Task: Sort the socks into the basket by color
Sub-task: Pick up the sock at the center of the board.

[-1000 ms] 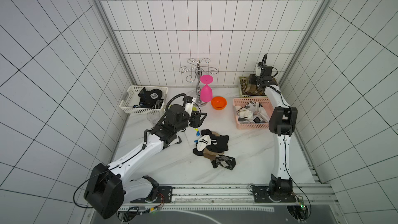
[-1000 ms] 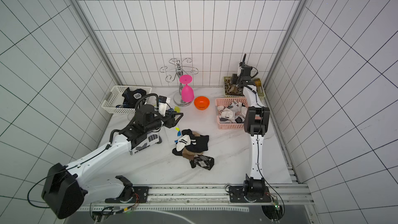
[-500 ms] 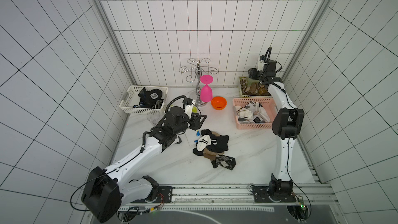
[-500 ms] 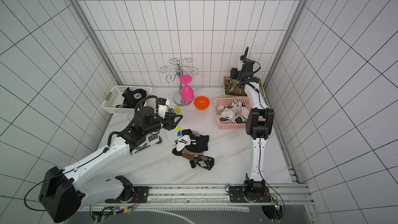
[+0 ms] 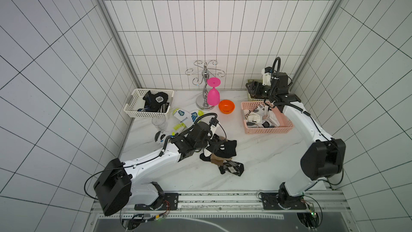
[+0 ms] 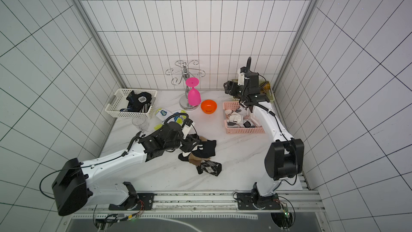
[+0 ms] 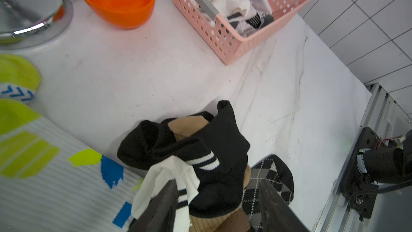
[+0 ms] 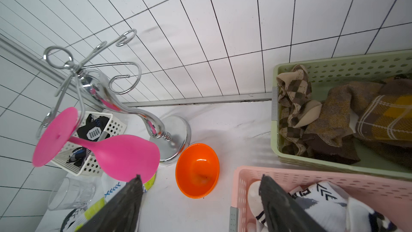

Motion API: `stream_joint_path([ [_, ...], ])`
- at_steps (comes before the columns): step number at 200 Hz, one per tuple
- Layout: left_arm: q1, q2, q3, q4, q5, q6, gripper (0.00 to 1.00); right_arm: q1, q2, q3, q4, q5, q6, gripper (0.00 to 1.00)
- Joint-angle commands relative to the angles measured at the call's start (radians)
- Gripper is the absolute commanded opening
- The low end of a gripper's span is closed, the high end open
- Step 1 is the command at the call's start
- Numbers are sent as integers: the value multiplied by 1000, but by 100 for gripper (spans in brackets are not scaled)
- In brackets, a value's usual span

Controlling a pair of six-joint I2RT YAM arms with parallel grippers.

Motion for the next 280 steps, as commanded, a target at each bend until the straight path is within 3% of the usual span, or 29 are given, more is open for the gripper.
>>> stream_joint_path([
  [1, -48, 14, 23, -95, -35, 11, 59, 43, -83, -123, -1, -6, 19, 84],
  [68, -224, 172, 22, -122, -134, -94, 60, 65, -205, -259, -42, -10, 14, 84],
  [167, -262, 315, 61, -95, -250, -133, 57, 67, -246, -299, -44, -38, 2, 84],
  [190, -262, 329, 69, -105, -287, -144, 48, 67, -248, -301, -42, -42, 0, 84],
  [217, -262, 298, 61, -118, -342, -163, 21, 67, -246, -301, -37, -57, 1, 84],
  [249, -262, 237, 53, -118, -365, -164, 1, 67, -248, -306, -32, -73, 6, 83],
  [280, -262, 143, 74, -167, -354, -143, 0, 74, -248, -306, -42, -89, 6, 83],
])
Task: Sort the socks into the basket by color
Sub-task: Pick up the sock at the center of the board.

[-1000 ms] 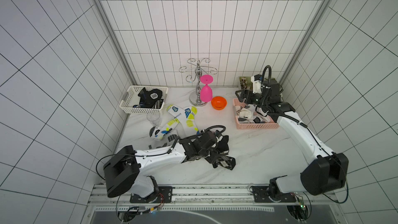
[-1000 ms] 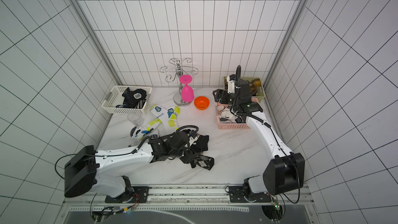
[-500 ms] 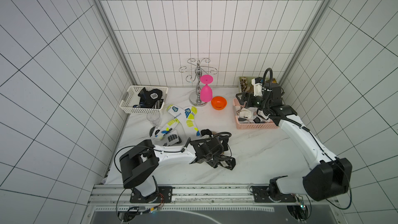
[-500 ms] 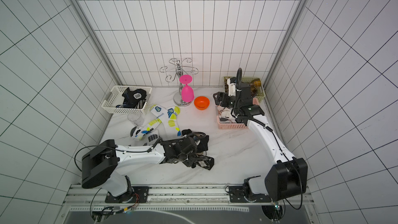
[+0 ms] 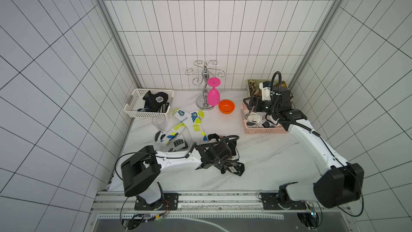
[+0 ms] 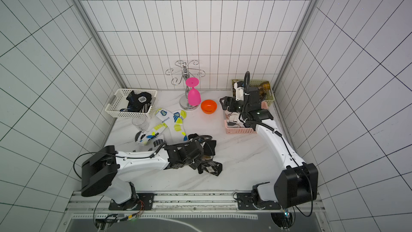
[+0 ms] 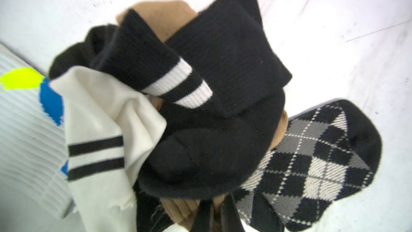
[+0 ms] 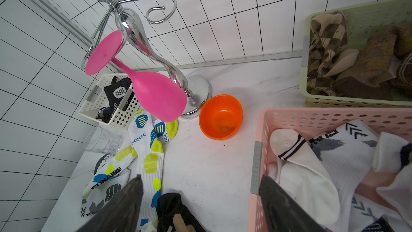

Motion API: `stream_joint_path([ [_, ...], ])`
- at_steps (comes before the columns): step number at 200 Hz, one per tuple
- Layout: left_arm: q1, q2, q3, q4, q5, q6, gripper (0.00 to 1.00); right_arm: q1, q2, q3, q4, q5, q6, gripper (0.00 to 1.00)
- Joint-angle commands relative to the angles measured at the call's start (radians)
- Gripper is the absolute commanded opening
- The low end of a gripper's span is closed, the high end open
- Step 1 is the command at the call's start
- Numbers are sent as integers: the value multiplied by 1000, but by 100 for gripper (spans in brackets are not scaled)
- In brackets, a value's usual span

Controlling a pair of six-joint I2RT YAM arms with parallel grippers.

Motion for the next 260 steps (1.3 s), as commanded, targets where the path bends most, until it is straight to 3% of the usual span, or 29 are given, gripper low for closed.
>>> stream_joint_path([
  [1, -3, -94, 32, -32, -21, 7, 0, 13, -19, -46, -4, -30, 1, 83],
  [47, -2, -300, 114, -131, 48, 61, 0, 40, -20, -39, -28, -77, -1, 84],
  [77, -1, -421, 144, -105, 69, 93, 0, 61, -42, -51, -18, -114, -10, 84],
  [153, 104, -514, 312, -17, 164, 199, 0, 66, -118, -171, 175, -532, 43, 83],
  [201, 204, -539, 343, 118, 324, 226, 0, 67, -140, -331, 650, -836, 390, 88],
  [234, 246, -541, 382, 170, 411, 218, 0, 69, -110, -405, 1059, -931, 720, 98],
  [260, 260, -529, 402, 210, 468, 196, 0, 97, -58, -429, 1432, -950, 996, 99],
])
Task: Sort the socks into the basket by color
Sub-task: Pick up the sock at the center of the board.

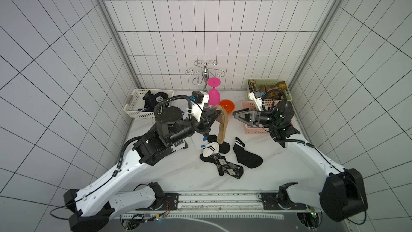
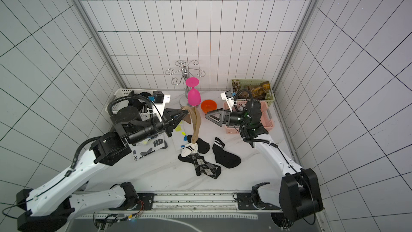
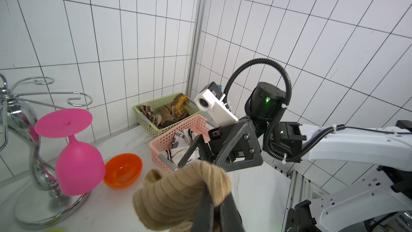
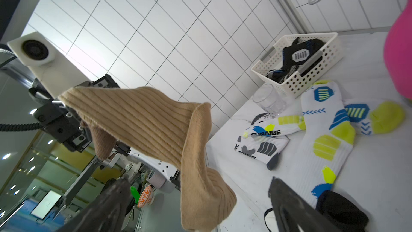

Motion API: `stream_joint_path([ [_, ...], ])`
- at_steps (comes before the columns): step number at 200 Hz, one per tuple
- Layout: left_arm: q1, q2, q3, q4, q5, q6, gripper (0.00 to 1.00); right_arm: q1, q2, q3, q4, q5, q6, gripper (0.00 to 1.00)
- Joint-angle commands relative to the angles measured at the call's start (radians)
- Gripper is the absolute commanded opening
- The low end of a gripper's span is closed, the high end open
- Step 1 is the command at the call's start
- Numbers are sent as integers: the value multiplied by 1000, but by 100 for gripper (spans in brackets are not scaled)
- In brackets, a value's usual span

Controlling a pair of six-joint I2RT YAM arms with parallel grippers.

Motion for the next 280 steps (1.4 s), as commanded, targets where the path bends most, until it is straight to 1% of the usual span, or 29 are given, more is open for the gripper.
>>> stream_joint_path([
  [1, 12, -4, 37, 81, 94, -5, 0, 35, 43, -57, 495, -87, 356, 99],
  [11, 13, 2, 45, 95, 106, -12, 0, 52, 63, -47, 561, -82, 402, 99],
  [52, 13, 20, 61, 125, 133, -27, 0, 101, 113, 11, 569, -64, 396, 99],
  [60, 13, 24, 58, 128, 135, -30, 0, 106, 120, 21, 587, -60, 410, 97],
  [72, 14, 27, 51, 133, 140, -35, 0, 110, 127, 27, 673, -49, 471, 90],
  [80, 14, 31, 44, 135, 140, -38, 0, 111, 136, 32, 736, -47, 519, 82],
  [88, 18, 33, 33, 139, 139, -40, 0, 112, 146, 37, 794, -44, 564, 70],
  [107, 31, 33, 10, 150, 143, -53, 0, 113, 170, 45, 914, -39, 665, 31],
  [117, 44, 33, -2, 148, 139, -60, 0, 112, 178, 45, 941, -39, 686, 8],
  [122, 52, 32, -9, 147, 137, -65, 0, 111, 178, 45, 940, -40, 688, 0],
  [146, 98, 10, -59, 134, 115, -93, 0, 103, 165, 39, 916, -42, 668, 0],
  [166, 149, -20, -115, 103, 94, -124, 0, 71, 124, 29, 788, -44, 565, 0],
  [190, 200, -40, -189, 62, 74, -154, 0, 5, 46, 48, 430, -53, 307, 0],
  [212, 222, -27, -247, 65, 81, -182, 0, -39, -6, 124, -13, -20, -26, 0],
  [217, 221, -15, -255, 65, 83, -186, 3, -45, -11, 146, -112, -1, -105, 0],
  [218, 221, -13, -256, 65, 83, -187, 3, -46, -14, 158, -157, 8, -128, 0],
  [220, 222, -9, -259, 64, 85, -188, 5, -48, -14, 163, -175, 11, -148, 0],
  [227, 222, 9, -272, 71, 90, -191, 12, -53, -16, 197, -307, 47, -252, 0],
  [232, 222, 20, -283, 85, 100, -191, 20, -56, -17, 213, -351, 62, -290, 0],
  [240, 222, 37, -294, 100, 106, -199, 36, -65, -9, 248, -445, 101, -362, 0],
  [245, 222, 45, -298, 108, 105, -205, 42, -74, -5, 264, -483, 124, -389, 0],
  [265, 221, 65, -310, 143, 88, -215, 52, -112, 23, 303, -550, 204, -448, 0],
  [280, 222, 75, -306, 150, 73, -214, 56, -138, 53, 346, -585, 258, -483, 0],
])
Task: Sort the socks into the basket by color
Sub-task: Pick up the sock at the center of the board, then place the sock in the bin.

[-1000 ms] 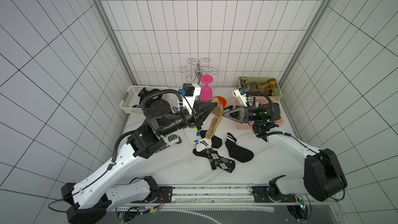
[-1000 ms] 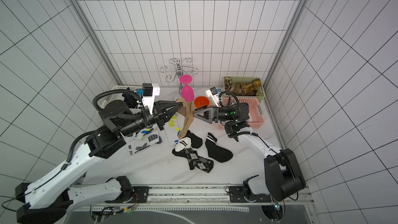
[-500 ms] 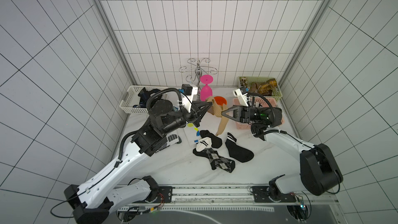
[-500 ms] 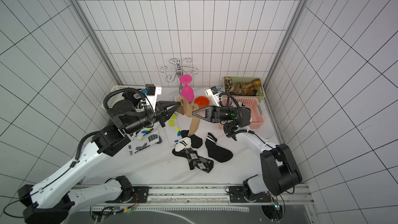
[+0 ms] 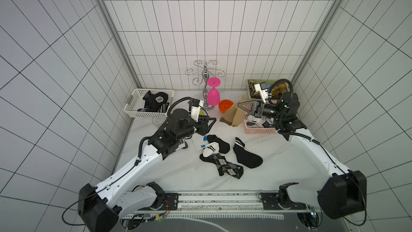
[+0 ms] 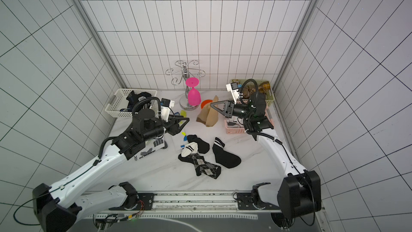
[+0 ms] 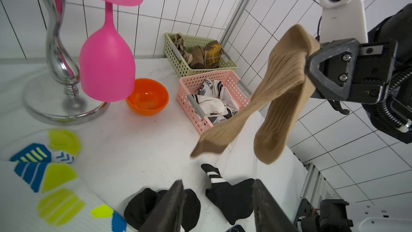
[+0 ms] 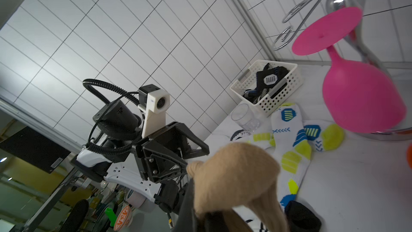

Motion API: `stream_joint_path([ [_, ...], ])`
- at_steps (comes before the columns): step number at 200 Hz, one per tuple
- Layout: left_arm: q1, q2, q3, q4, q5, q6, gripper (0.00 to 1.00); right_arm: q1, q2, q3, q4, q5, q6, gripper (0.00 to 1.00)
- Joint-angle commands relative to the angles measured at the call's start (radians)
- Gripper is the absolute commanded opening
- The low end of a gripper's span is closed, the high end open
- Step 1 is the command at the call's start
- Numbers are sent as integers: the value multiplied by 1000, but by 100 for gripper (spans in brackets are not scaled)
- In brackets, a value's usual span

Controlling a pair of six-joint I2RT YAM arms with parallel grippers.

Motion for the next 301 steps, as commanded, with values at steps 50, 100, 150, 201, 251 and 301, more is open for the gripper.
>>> stream_joint_path([
  [50, 4, -9, 20, 9, -47, 18, 57, -94, 182, 335, -274, 353, -306, 0],
  [100, 5, -62, -10, -32, -91, 21, 57, -112, 364, 542, -276, 544, -397, 0],
  [150, 6, -96, -41, -47, -122, 11, 57, -117, 550, 743, -248, 709, -461, 0],
  [201, 7, -111, -57, -52, -145, -9, 57, -145, 707, 828, -128, 785, -474, 0],
  [251, 7, -103, -51, -51, -184, -1, 57, -173, 834, 865, -28, 800, -482, 0],
  [301, 11, -53, -37, -39, -185, 2, 57, -212, 946, 940, -24, 783, -453, 0],
])
